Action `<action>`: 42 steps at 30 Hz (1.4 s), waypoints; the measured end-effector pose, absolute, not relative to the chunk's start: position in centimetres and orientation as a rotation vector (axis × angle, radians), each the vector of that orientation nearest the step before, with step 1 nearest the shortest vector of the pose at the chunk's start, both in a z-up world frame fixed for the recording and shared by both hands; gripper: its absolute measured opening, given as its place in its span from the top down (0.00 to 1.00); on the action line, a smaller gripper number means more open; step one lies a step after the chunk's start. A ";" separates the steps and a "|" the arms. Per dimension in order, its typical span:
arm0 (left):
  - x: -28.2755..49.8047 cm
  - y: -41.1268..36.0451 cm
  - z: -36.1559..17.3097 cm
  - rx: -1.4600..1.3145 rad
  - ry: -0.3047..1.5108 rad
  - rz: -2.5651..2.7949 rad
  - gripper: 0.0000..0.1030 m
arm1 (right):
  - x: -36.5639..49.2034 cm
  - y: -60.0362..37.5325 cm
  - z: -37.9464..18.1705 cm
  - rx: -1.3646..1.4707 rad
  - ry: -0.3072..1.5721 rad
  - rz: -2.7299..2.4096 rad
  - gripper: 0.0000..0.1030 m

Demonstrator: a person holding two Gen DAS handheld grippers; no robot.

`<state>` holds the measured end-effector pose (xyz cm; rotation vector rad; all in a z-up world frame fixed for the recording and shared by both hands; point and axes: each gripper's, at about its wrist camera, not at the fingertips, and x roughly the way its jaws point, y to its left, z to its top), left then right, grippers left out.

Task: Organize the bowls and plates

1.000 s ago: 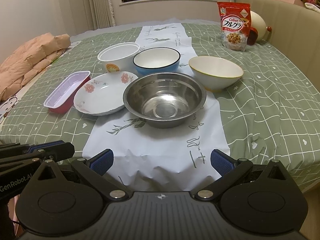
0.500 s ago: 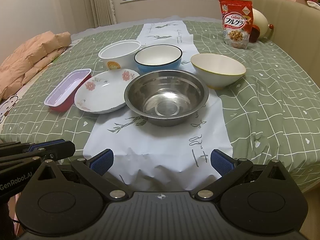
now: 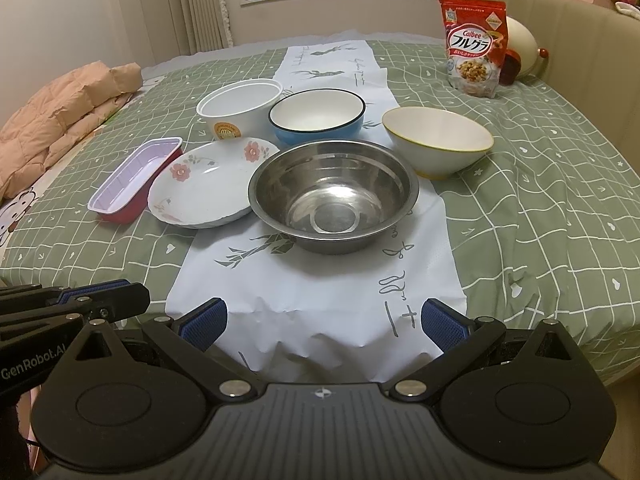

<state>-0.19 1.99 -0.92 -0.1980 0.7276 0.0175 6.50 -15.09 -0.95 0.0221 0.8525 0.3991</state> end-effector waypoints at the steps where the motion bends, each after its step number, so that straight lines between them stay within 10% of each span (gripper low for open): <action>1: -0.2 2.0 -0.9 -0.198 0.728 0.018 0.87 | 6.5 -15.1 -0.9 0.021 0.852 0.399 0.00; 42: 12.1 5.7 -2.8 -0.297 0.667 -0.047 0.86 | 19.1 -16.7 -5.8 0.251 0.925 0.354 0.00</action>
